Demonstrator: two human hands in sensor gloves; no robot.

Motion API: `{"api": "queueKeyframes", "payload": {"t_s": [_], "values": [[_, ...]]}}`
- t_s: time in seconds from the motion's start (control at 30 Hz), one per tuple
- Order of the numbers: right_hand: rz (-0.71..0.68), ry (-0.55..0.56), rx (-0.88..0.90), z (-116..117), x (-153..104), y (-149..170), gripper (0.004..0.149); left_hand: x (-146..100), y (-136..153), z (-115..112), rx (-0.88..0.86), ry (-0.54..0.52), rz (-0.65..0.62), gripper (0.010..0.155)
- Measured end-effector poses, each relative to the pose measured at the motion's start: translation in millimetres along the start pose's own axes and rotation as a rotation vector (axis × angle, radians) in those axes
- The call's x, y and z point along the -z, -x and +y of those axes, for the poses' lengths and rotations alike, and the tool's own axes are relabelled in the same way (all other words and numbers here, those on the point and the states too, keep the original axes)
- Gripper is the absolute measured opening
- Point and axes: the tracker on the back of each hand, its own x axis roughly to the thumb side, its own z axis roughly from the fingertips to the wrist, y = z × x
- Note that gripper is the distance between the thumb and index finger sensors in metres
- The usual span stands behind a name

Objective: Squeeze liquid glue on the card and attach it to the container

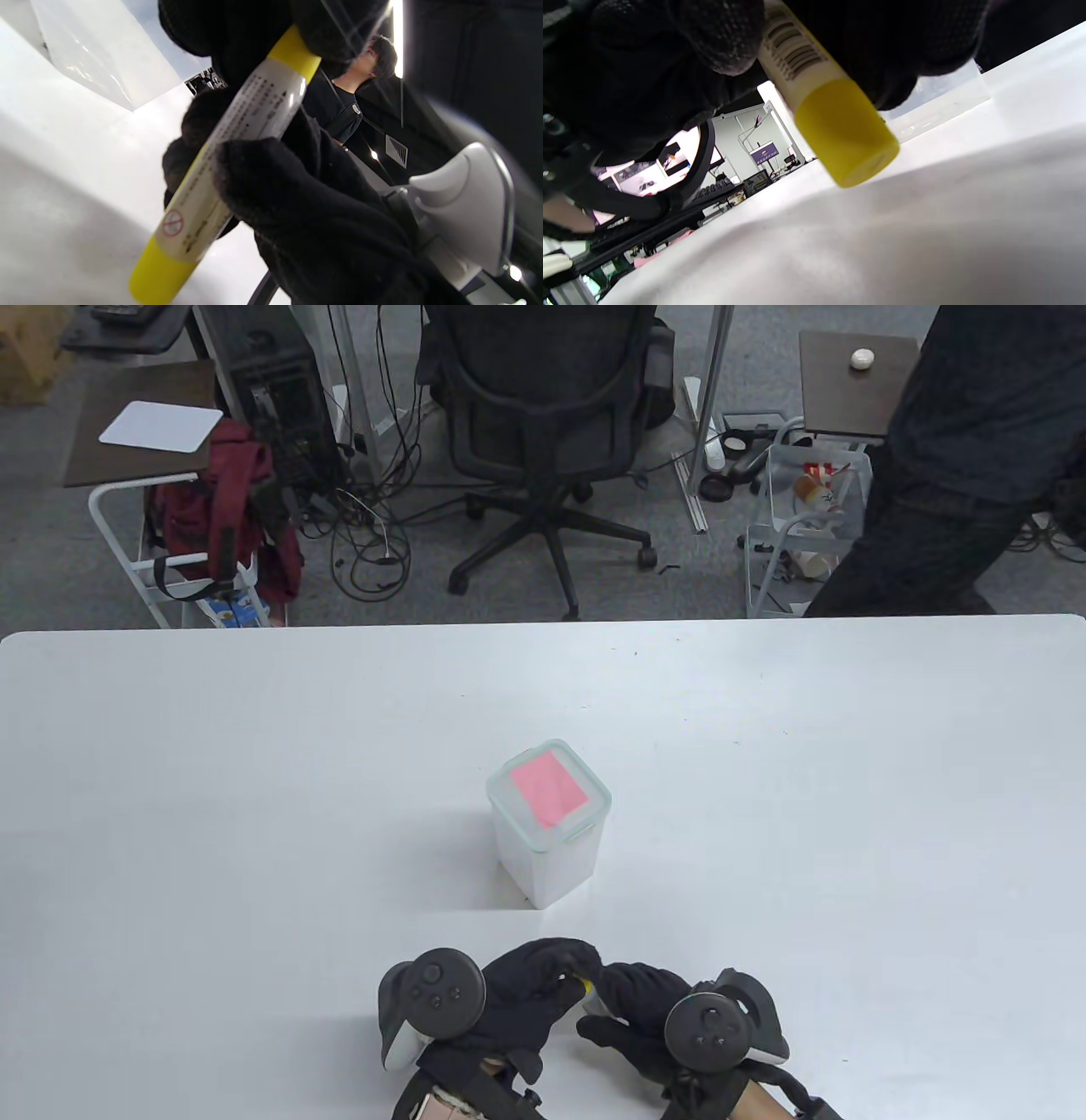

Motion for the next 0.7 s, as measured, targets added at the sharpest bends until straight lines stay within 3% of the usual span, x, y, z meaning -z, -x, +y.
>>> {"api": "queueKeyframes", "payload": {"t_s": [0.13, 0.23, 0.37, 0.53, 0.7], "values": [[0.061, 0.050, -0.031, -14, -1, 8, 0.055, -3, 9, 6, -0.108, -0.095, 0.054, 0.053], [0.206, 0.165, -0.028, -39, 0, 28, 0.055, -8, 17, 21, -0.152, -0.203, 0.093, 0.049], [0.393, 0.289, 0.064, -71, 10, 64, 0.055, -13, 26, 30, -0.186, -0.267, 0.130, 0.045], [0.534, 0.303, 0.055, -86, 32, 106, 0.056, -13, 31, 34, -0.179, -0.281, 0.153, 0.043], [0.586, 0.281, 0.085, -83, 45, 131, 0.056, -15, 32, 34, -0.156, -0.288, 0.178, 0.043]]}}
